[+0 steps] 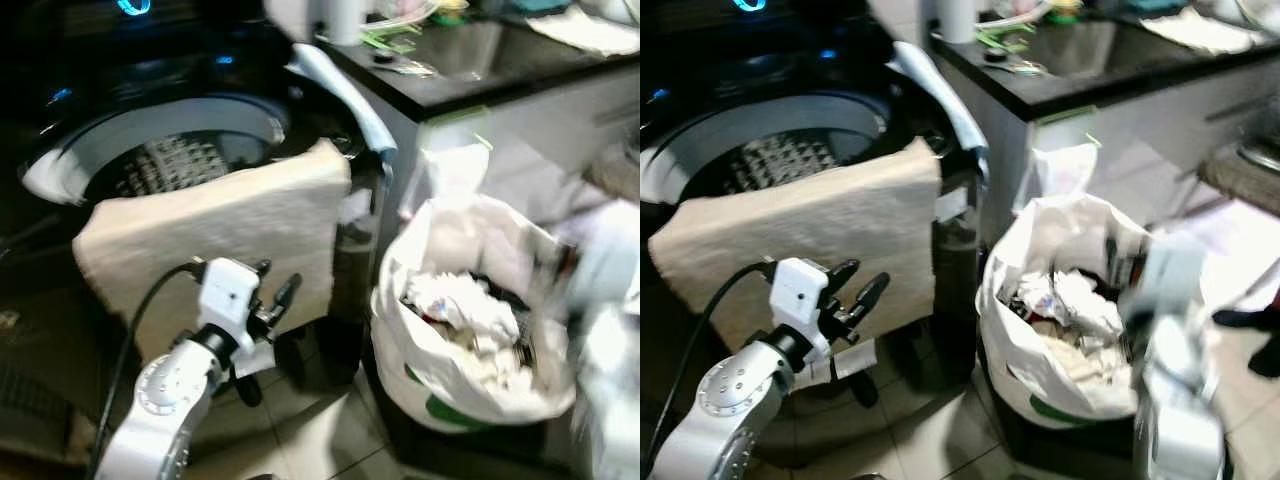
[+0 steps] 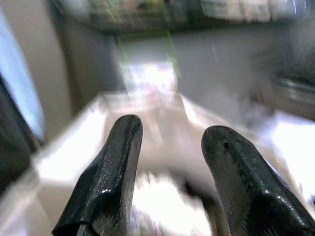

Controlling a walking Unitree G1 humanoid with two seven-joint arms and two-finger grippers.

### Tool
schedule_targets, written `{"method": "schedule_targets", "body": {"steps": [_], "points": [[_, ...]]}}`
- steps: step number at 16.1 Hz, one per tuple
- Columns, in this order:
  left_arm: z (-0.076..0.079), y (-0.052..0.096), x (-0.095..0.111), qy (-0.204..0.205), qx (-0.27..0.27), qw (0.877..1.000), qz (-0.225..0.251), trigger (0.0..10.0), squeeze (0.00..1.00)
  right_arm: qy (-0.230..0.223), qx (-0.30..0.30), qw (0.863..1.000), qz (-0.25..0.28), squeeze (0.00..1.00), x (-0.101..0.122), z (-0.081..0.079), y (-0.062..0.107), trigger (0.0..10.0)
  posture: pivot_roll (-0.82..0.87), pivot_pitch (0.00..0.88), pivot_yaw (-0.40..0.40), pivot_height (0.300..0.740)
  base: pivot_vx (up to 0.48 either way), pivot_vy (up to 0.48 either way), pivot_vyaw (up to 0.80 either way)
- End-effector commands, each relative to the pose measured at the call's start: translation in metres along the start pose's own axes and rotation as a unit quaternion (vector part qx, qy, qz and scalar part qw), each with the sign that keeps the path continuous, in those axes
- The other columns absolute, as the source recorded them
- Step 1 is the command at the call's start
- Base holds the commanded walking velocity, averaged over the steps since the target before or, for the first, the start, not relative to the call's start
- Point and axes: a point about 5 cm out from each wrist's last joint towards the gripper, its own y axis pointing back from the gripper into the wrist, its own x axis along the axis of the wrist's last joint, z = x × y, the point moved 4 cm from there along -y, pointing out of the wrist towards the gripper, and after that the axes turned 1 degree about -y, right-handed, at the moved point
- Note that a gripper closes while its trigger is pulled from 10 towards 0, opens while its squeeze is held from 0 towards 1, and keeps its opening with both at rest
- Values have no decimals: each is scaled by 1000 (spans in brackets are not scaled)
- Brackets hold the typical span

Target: Clothes washing

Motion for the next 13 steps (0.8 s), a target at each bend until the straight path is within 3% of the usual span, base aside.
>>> {"method": "schedule_targets", "body": {"steps": [1,2,4,6,8,10,13], "points": [[0,0,-1,-20,6,1000,-5,10000,0,11,-15,999,-35,0,-21,-2,0,10000,-65,49,105,740,0,0,0],[1,1,-5,-43,3,999,-11,10000,0,32,-10,998,-51,0,-33,-6,4,10000,-65,51,104,740,0,0,0],[3,0,9,-44,17,999,28,10000,0,-11,29,999,-20,0,-23,-25,8,10000,-53,62,90,740,0,0,0],[7,1,10,-43,-5,999,29,10000,0,-11,54,998,-15,0,-21,-36,3,10000,-51,66,91,740,0,0,0],[8,7,3,-32,-5,999,17,10000,0,1,142,990,-18,0,-20,-66,6,10000,-43,67,61,740,0,0,0],[4,10,3,-40,15,999,15,10000,0,12,163,986,-32,0,-27,-70,6,10000,-27,67,30,740,0,0,0],[4,16,11,-39,6,999,33,10000,0,-18,138,989,-55,0,-37,-61,5,10000,-10,72,22,740,0,0,0]]}}
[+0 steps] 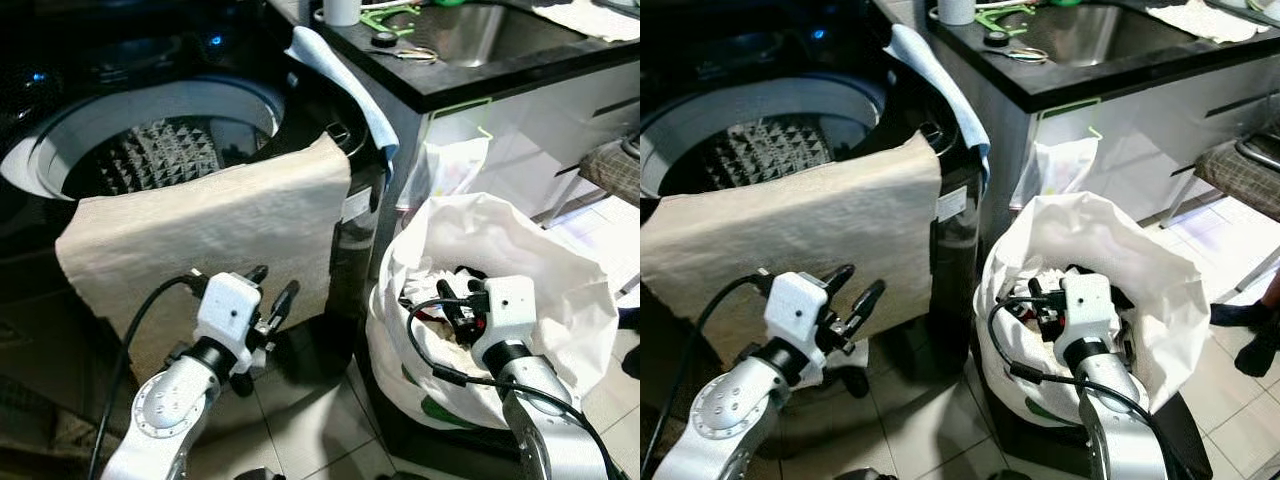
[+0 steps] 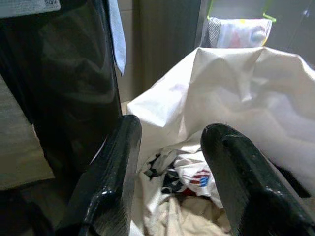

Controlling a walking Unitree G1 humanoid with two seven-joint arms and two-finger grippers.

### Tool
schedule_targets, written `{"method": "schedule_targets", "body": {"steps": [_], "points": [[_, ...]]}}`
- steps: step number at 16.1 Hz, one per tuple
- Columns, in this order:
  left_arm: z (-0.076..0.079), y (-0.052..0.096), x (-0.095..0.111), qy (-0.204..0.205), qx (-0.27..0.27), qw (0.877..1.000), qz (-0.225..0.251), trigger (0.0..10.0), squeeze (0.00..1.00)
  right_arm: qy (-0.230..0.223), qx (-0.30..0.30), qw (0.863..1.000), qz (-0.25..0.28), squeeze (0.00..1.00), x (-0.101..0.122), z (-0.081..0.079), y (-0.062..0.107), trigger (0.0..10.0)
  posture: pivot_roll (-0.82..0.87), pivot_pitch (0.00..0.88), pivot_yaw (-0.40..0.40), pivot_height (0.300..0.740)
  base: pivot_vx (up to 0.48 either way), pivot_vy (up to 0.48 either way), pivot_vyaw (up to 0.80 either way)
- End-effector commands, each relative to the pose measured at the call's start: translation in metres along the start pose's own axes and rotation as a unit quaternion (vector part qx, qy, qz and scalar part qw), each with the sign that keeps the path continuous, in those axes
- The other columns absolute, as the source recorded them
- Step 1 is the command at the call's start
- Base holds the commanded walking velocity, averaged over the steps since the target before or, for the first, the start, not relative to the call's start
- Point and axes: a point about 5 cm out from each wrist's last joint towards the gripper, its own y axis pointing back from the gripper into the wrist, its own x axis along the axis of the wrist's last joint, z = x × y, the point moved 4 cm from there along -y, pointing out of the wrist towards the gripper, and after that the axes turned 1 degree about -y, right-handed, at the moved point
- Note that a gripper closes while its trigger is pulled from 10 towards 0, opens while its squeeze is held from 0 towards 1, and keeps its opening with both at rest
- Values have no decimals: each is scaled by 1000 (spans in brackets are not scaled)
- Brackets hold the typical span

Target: Clothes washing

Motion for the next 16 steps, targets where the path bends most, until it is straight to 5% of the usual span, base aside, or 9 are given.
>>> {"method": "schedule_targets", "body": {"steps": [1,5,9,16], "points": [[2,2,10,3,-12,1000,18,10000,0,-14,-8,1000,-13,0,-7,4,2,10000,-12,73,29,740,0,0,0],[5,3,13,12,-35,999,26,10000,0,-23,-4,1000,-17,0,-11,2,8,10000,-13,75,38,740,379,0,-800],[9,5,14,29,-55,998,23,10000,0,-27,22,999,-41,0,-22,-7,14,10000,-11,77,51,740,99,0,0],[4,-3,14,14,-39,999,17,10000,0,-9,9,999,-36,0,-18,4,14,10000,-16,75,65,740,0,0,0]]}}
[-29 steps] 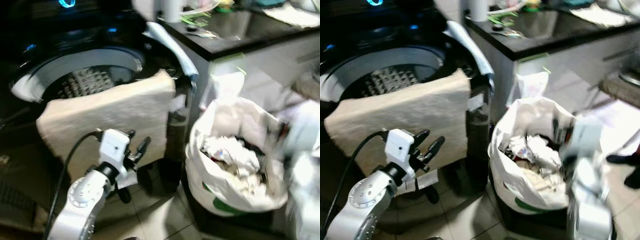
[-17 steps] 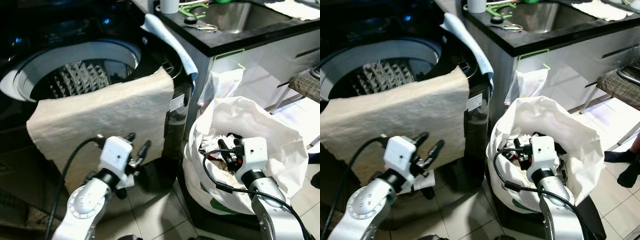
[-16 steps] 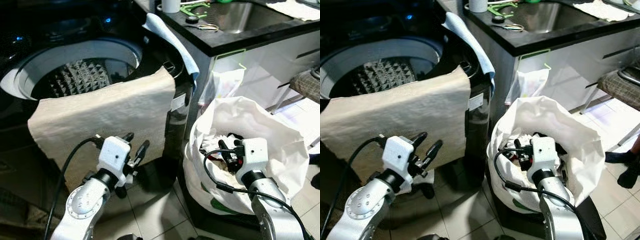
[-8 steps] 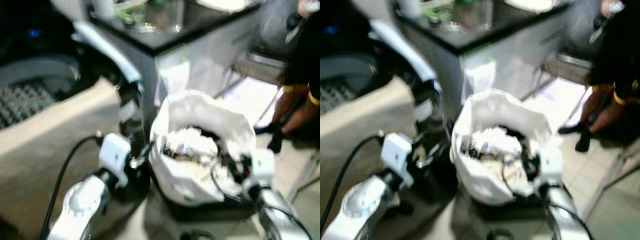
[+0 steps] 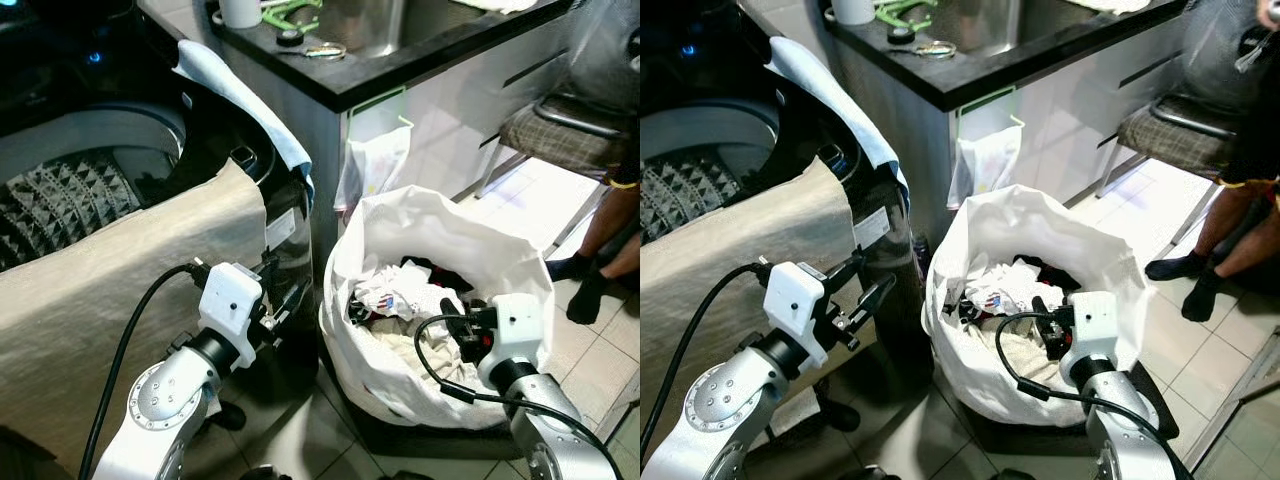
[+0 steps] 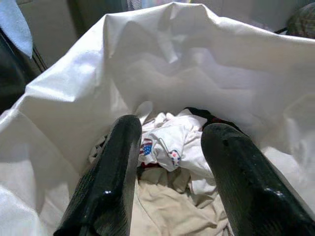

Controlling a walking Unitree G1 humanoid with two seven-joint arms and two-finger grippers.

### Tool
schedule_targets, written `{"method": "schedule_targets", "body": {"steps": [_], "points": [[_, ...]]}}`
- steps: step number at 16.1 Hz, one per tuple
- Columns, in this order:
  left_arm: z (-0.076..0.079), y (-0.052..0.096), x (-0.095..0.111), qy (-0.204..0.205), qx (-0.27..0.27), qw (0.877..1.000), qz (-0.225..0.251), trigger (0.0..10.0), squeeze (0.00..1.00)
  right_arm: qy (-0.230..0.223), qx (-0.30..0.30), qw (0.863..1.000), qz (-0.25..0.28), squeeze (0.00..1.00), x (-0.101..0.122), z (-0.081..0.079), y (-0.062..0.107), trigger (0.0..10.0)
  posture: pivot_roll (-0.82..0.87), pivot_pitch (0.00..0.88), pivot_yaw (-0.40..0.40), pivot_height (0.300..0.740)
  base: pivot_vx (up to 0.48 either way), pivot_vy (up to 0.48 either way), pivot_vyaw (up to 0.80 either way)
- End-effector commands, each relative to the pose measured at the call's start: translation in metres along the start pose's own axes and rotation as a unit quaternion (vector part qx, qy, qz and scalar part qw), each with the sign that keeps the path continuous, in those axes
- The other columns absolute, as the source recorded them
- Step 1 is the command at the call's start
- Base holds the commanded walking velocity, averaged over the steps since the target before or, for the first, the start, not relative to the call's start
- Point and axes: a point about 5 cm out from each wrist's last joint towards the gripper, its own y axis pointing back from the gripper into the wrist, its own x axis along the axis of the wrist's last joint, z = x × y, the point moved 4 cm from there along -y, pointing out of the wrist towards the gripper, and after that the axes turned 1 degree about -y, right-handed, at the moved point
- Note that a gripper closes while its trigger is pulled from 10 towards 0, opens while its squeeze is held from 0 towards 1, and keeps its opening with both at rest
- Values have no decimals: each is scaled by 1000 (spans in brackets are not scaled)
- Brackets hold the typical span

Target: Clothes washing

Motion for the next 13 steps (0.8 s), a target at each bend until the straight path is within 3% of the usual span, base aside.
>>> {"method": "schedule_targets", "body": {"steps": [1,6,9,12,13], "points": [[-2,1,-1,4,0,1000,-3,10000,0,3,4,1000,-9,0,-4,-1,1,10000,-15,74,67,740,0,0,0],[2,2,-1,13,-17,1000,-3,10000,0,28,67,997,-30,0,-12,-20,3,10000,-13,72,66,740,315,0,800],[10,9,-10,22,-43,998,-26,10000,0,41,140,987,-63,0,-25,-36,12,10000,-10,72,64,740,0,0,0],[23,24,-25,40,-104,991,-70,10000,0,55,146,985,-68,0,-28,-35,13,10000,-11,74,63,740,0,0,0],[20,26,-28,35,-98,992,-76,10000,0,54,146,986,-68,0,-28,-35,13,10000,-11,74,61,740,0,0,0]]}}
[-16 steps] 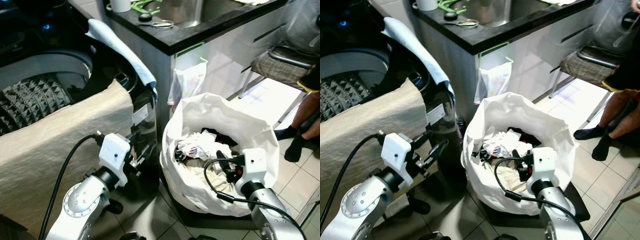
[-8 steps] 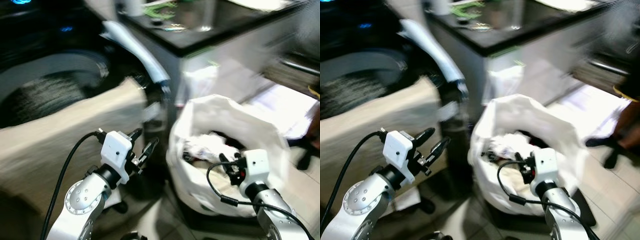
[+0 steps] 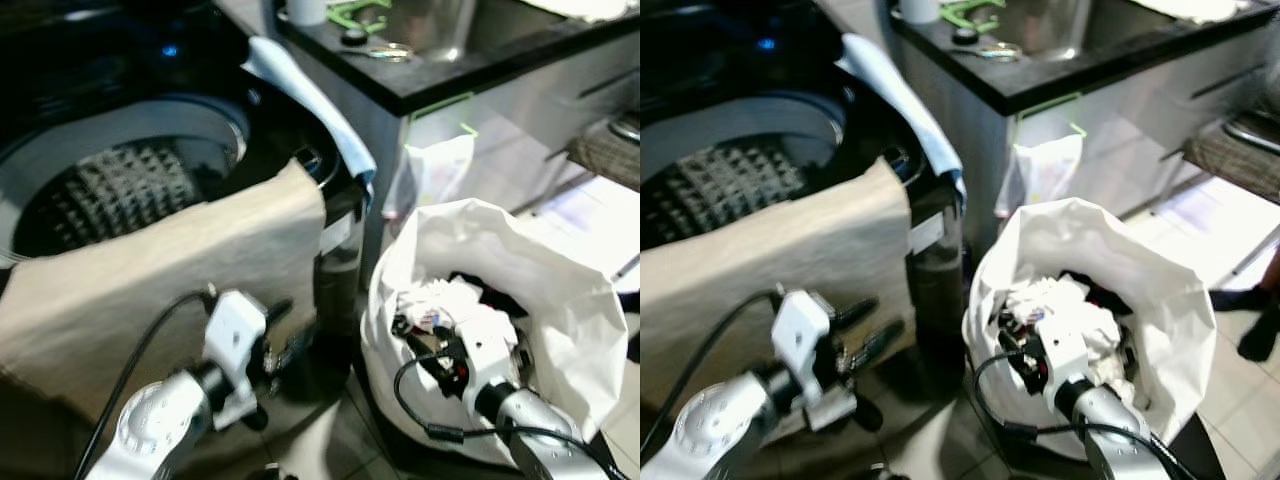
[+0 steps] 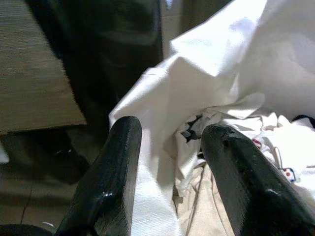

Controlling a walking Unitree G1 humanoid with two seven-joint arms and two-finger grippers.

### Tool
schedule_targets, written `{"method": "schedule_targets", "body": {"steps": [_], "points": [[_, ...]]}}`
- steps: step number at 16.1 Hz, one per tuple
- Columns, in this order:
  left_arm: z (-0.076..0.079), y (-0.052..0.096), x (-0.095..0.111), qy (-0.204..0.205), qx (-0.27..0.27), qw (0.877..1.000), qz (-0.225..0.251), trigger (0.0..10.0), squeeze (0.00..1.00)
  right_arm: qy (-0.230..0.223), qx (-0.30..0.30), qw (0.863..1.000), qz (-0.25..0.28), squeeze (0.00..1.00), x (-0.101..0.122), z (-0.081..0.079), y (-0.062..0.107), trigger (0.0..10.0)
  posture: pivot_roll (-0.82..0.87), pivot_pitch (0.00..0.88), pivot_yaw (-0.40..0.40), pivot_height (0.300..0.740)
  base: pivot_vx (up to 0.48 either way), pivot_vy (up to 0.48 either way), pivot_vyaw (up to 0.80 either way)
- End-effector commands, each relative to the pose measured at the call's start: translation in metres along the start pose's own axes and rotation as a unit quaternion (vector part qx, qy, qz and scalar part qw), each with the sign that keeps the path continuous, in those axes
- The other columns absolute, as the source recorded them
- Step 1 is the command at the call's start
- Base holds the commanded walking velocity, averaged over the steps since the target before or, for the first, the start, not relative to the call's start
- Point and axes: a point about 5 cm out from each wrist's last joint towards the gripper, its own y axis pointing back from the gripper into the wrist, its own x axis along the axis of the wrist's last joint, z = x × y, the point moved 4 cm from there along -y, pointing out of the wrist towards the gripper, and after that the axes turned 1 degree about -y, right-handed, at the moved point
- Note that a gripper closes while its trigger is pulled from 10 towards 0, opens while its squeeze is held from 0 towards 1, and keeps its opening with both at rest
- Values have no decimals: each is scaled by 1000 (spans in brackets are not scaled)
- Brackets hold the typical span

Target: Clothes washing

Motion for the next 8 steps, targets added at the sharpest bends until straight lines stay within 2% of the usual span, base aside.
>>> {"method": "schedule_targets", "body": {"steps": [1,2,5,6,8], "points": [[-4,1,2,-6,8,1000,1,10000,0,2,4,1000,-3,0,-2,-3,0,10000,-11,74,61,740,0,0,0],[-7,1,3,-6,16,1000,4,10000,0,8,-5,1000,-3,0,-1,0,-1,10000,-13,76,59,740,0,0,0],[-9,-1,4,-8,21,1000,8,10000,0,3,-126,992,9,0,4,34,-3,10000,-15,75,57,740,0,0,0],[-9,-2,4,-3,26,1000,11,10000,0,-18,-187,982,12,0,4,51,-1,10000,-15,74,56,740,0,0,0],[-7,-3,6,2,25,1000,15,10000,0,-29,-237,971,-12,0,-6,68,2,10000,-16,74,55,740,0,0,0]]}}
